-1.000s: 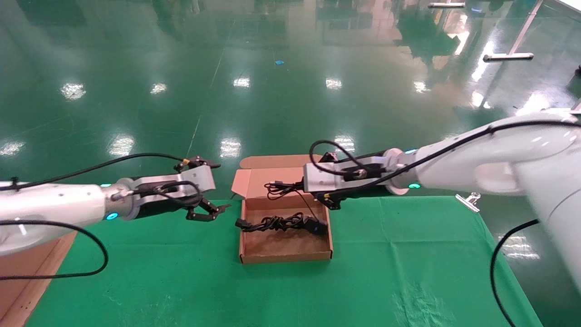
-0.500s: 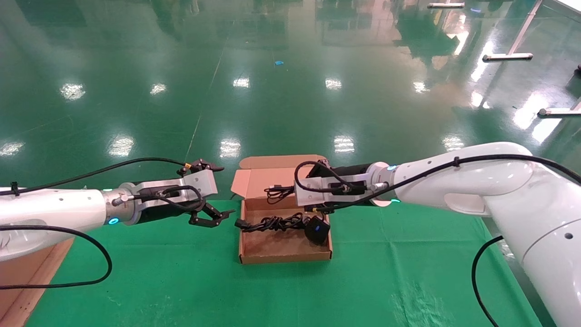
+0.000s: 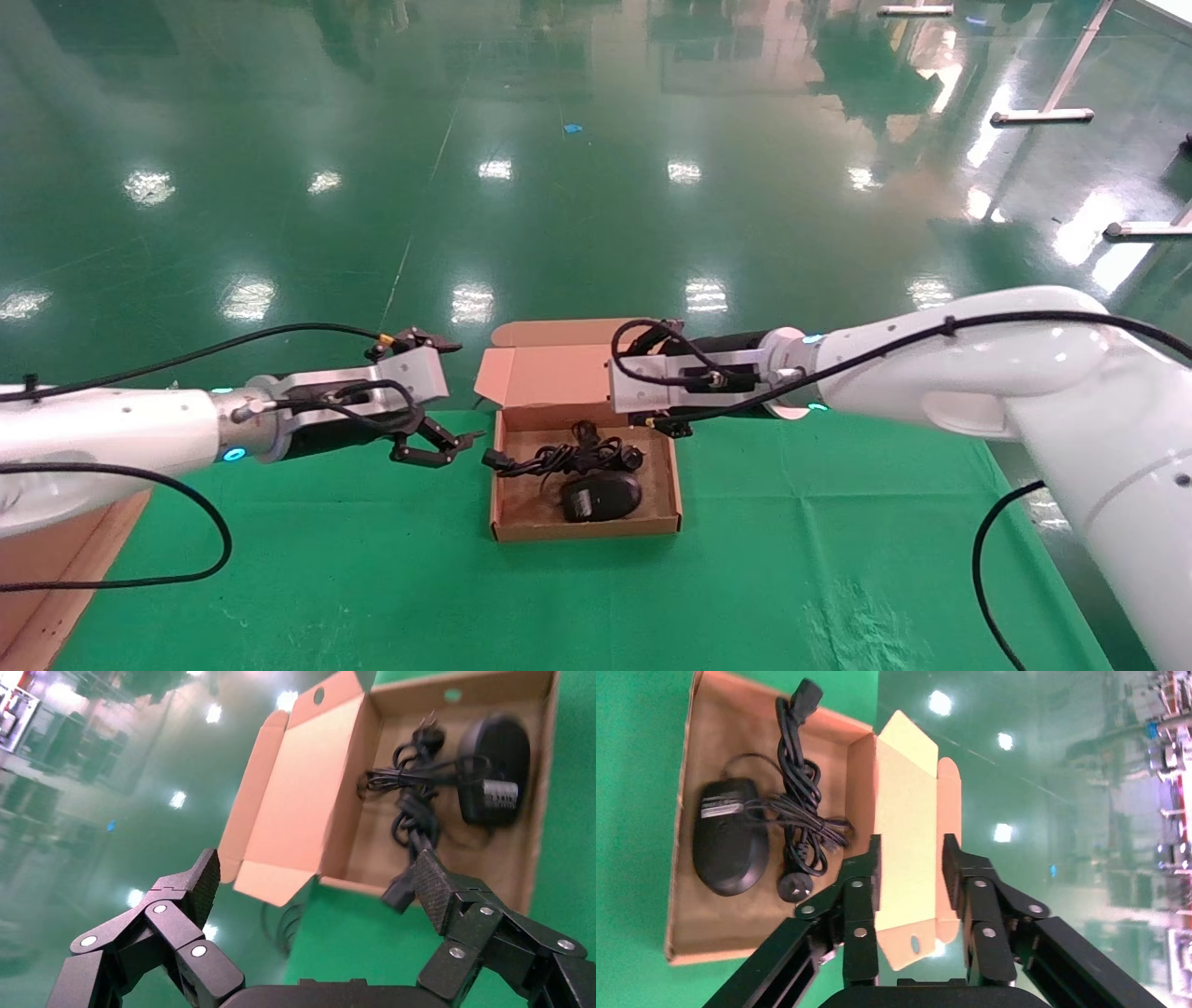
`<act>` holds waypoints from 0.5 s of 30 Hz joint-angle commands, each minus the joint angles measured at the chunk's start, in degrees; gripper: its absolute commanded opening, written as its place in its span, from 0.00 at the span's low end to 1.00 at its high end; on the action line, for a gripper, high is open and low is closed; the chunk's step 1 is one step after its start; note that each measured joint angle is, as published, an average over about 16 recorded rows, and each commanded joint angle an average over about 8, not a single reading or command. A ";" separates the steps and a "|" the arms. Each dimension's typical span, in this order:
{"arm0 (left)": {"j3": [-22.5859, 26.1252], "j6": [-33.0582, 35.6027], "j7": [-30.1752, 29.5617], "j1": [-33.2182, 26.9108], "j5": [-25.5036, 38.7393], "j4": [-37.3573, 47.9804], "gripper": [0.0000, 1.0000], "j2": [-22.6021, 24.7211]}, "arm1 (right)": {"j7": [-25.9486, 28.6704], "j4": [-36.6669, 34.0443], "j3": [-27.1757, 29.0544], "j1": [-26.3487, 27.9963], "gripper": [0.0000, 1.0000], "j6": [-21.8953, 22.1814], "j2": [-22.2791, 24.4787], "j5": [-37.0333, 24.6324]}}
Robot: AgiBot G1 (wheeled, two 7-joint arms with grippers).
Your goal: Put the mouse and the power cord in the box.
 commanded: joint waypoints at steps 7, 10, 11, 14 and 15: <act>-3.69 3.83 -5.83 3.50 -2.60 -6.95 1.00 -3.47 | 5.57 6.37 3.18 -4.13 1.00 -4.06 5.10 5.65; -5.28 5.49 -8.35 5.02 -3.72 -9.94 1.00 -4.97 | 7.94 9.07 4.53 -5.88 1.00 -5.78 7.26 8.04; -5.82 6.05 -9.20 5.53 -4.10 -10.96 1.00 -5.48 | 8.74 9.99 4.99 -6.48 1.00 -6.36 7.99 8.86; -7.43 7.72 -11.75 7.06 -5.23 -14.00 1.00 -6.99 | 11.13 12.72 6.35 -8.25 1.00 -8.10 10.18 11.28; -7.97 8.29 -12.61 7.58 -5.62 -15.02 1.00 -7.50 | 11.94 13.64 6.81 -8.85 1.00 -8.69 10.92 12.10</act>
